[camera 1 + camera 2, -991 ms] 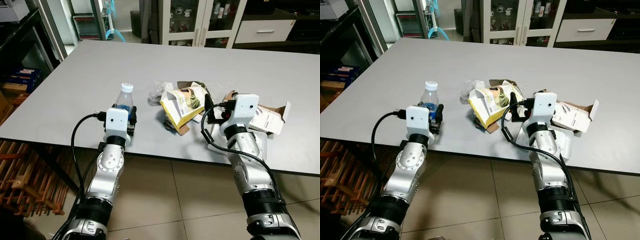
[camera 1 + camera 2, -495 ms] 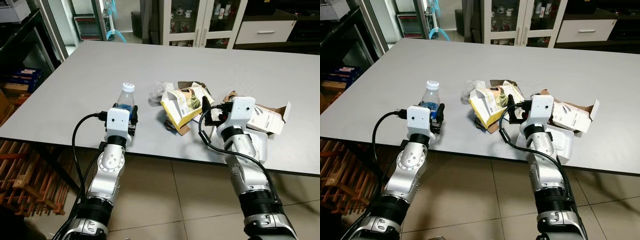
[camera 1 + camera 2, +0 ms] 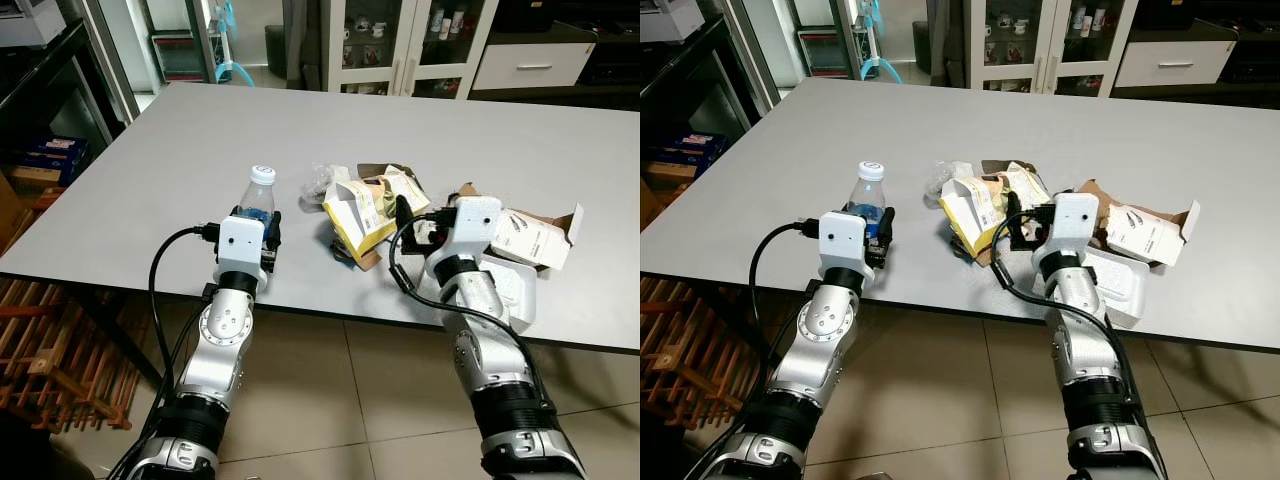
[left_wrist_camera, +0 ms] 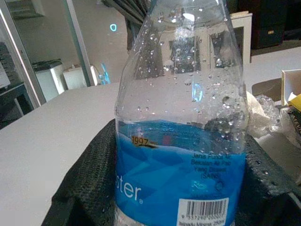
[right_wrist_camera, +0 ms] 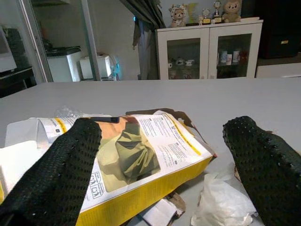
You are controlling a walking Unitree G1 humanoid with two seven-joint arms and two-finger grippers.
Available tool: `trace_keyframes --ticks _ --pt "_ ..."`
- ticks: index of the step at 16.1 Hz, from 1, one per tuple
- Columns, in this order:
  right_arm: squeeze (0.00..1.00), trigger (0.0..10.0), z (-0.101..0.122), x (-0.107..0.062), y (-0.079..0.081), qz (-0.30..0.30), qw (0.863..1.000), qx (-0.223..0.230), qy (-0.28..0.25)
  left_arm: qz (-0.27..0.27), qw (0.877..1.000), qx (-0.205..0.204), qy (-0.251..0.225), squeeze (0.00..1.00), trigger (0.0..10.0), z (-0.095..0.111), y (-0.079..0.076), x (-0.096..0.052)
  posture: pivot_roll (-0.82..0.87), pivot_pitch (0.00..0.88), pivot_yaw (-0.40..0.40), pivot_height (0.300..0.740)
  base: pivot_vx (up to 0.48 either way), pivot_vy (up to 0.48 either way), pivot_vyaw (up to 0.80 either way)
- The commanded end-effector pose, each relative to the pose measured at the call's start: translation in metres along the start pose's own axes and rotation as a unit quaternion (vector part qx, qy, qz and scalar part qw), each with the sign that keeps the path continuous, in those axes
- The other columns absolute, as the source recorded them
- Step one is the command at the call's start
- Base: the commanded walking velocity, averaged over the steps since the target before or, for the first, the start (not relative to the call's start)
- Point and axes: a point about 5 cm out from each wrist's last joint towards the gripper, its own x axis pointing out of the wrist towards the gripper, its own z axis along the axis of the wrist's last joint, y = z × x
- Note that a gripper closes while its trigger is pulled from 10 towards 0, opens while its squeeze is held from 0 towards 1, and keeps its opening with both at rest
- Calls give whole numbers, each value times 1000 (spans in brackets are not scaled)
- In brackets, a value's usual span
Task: Picking trash to rubbish bin
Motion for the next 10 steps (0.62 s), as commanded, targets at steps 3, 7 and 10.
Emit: trace_keyframes --ticks 3,7,10 --pt "0 10000 -4 -3 0 -2 1000 1 8 -4 1000 -2 -4 0 10000 1 -1 -1 13 11 25 740 0 0 0" --pt "0 10000 -5 -2 0 -2 1000 2 10 -3 1000 -2 -4 0 10000 1 0 -1 16 20 27 740 0 0 0" --pt "0 10000 -5 -2 1 -3 1000 5 11 -2 1000 -2 -2 0 10000 1 0 0 15 24 29 740 -175 0 0"
